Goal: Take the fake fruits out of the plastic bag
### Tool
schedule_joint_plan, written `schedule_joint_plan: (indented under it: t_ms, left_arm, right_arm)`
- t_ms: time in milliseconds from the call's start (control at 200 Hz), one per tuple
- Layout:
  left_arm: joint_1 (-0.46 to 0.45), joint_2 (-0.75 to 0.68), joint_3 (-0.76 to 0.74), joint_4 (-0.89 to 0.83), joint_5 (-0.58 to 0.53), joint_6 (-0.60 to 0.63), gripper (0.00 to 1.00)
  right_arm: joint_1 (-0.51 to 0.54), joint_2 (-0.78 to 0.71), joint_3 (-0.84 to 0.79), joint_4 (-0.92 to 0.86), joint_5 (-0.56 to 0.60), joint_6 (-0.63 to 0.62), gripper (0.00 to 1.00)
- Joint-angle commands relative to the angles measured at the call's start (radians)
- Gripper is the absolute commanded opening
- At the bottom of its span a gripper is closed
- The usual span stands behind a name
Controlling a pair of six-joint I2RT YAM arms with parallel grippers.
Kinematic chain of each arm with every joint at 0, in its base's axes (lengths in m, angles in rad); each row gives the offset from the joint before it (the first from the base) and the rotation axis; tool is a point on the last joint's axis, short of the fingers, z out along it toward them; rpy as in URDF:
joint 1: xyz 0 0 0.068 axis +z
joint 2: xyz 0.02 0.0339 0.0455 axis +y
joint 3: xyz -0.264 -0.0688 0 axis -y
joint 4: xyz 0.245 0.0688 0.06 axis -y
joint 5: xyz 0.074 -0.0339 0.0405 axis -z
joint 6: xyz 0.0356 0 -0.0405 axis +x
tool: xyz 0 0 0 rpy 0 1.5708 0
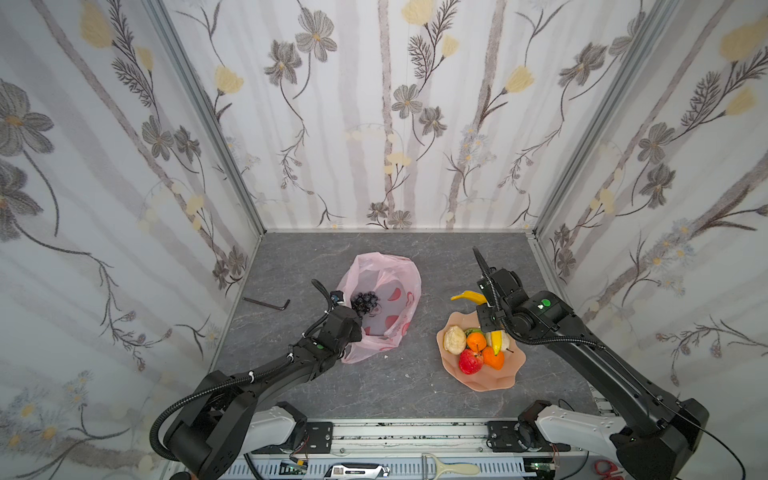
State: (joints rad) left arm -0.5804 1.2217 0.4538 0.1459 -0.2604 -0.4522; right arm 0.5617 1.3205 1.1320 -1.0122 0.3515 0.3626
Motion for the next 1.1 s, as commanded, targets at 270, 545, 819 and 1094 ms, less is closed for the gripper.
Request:
schedule_joint_plan:
  t_ms: [270,545,819,1094]
  left_arm:
    - [0.002,0.002,-0.002,0.029,-0.008,0.003,0.04]
    - [0.003,0.003,-0.006,0.034,-0.008,0.003,0.04]
    - [0.002,-0.001,-0.008,0.038,-0.014,0.005,0.04]
    - [0.003,-0.001,-0.01,0.04,-0.021,0.006,0.04]
  right_arm:
    - [-0.022,0.023,-0.135,-0.018,-0.018,0.159,0.2]
    - [-0.036,0.028,-0.187,0.025,-0.017,0.203,0.22]
    - [-0.064,0.058,-0.175,0.051,0.012,0.163,0.2]
    - [-0.107,0.083,-0.158,0.044,0.06,0.133,0.2]
